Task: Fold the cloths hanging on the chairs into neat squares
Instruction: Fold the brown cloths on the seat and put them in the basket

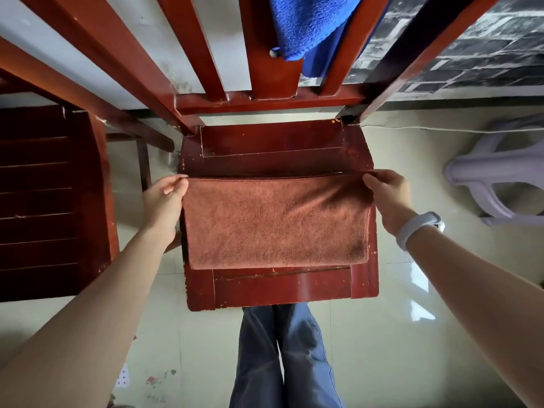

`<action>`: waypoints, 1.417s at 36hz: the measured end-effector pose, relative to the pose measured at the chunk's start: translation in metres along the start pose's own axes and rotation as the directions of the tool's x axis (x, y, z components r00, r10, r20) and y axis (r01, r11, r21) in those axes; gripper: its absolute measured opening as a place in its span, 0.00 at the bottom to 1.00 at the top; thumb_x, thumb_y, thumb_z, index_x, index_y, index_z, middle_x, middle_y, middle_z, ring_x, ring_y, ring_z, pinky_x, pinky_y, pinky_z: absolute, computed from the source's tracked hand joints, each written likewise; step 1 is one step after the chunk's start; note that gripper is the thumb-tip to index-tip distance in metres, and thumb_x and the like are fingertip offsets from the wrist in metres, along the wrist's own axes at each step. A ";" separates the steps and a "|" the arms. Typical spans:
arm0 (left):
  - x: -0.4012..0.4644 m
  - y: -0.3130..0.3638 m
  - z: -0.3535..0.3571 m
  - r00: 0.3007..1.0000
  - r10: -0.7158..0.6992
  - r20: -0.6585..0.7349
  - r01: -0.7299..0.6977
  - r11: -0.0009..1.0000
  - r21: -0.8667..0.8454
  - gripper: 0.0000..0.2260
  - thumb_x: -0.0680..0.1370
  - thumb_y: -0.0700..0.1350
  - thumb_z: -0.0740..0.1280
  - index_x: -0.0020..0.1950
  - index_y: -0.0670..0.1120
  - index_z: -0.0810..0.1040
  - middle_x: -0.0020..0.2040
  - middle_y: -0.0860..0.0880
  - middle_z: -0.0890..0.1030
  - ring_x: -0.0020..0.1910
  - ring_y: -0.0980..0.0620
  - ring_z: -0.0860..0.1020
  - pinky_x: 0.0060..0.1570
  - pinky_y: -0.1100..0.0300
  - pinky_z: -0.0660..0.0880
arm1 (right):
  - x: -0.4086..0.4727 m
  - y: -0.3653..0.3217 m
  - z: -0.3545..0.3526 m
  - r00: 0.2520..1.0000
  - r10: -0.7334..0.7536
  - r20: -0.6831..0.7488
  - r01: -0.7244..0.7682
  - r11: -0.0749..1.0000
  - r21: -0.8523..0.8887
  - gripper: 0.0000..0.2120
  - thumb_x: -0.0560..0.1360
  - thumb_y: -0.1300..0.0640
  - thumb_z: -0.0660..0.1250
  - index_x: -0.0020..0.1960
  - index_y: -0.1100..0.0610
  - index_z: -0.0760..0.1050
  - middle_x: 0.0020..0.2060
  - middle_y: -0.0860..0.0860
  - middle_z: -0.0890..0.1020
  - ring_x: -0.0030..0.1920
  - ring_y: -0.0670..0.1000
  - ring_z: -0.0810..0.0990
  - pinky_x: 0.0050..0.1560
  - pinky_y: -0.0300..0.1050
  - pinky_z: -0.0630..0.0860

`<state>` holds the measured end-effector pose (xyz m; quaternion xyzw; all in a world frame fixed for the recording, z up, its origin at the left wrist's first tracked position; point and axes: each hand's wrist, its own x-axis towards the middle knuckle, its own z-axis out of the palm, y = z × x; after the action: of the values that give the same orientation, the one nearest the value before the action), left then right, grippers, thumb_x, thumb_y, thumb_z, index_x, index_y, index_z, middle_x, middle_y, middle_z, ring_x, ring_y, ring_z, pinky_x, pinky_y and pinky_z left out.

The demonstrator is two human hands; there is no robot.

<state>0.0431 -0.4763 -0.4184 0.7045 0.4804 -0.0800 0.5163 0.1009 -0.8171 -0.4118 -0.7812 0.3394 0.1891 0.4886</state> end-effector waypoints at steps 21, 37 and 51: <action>0.019 -0.004 0.022 0.983 0.112 -0.145 -0.070 0.960 0.271 0.14 0.76 0.41 0.66 0.61 0.42 0.72 0.50 0.46 0.76 0.48 0.51 0.75 0.49 0.61 0.71 | 0.017 0.005 0.022 0.987 -0.003 -0.159 -0.020 0.989 -0.146 0.17 0.73 0.57 0.63 0.61 0.60 0.69 0.54 0.58 0.77 0.47 0.53 0.75 0.48 0.46 0.74; -0.018 -0.051 0.067 0.669 0.523 0.529 -0.676 0.130 0.726 0.24 0.79 0.53 0.49 0.74 0.50 0.56 0.75 0.45 0.57 0.74 0.43 0.53 0.70 0.42 0.49 | -0.035 0.045 0.093 0.683 -0.494 0.538 0.657 0.094 -0.748 0.26 0.76 0.50 0.50 0.73 0.53 0.57 0.73 0.56 0.61 0.73 0.57 0.58 0.70 0.63 0.48; 0.004 -0.057 0.046 0.792 0.506 0.341 -0.506 0.232 0.831 0.28 0.77 0.59 0.44 0.76 0.49 0.49 0.77 0.44 0.49 0.75 0.43 0.45 0.70 0.41 0.41 | 0.015 0.064 0.018 0.858 -0.454 0.241 0.411 0.324 -0.852 0.28 0.77 0.46 0.40 0.75 0.52 0.45 0.76 0.51 0.50 0.76 0.52 0.47 0.72 0.59 0.42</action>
<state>0.0196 -0.5104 -0.4782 0.9810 0.1076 -0.1507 0.0579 0.0660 -0.8253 -0.4698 -0.9823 -0.0191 0.1829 0.0369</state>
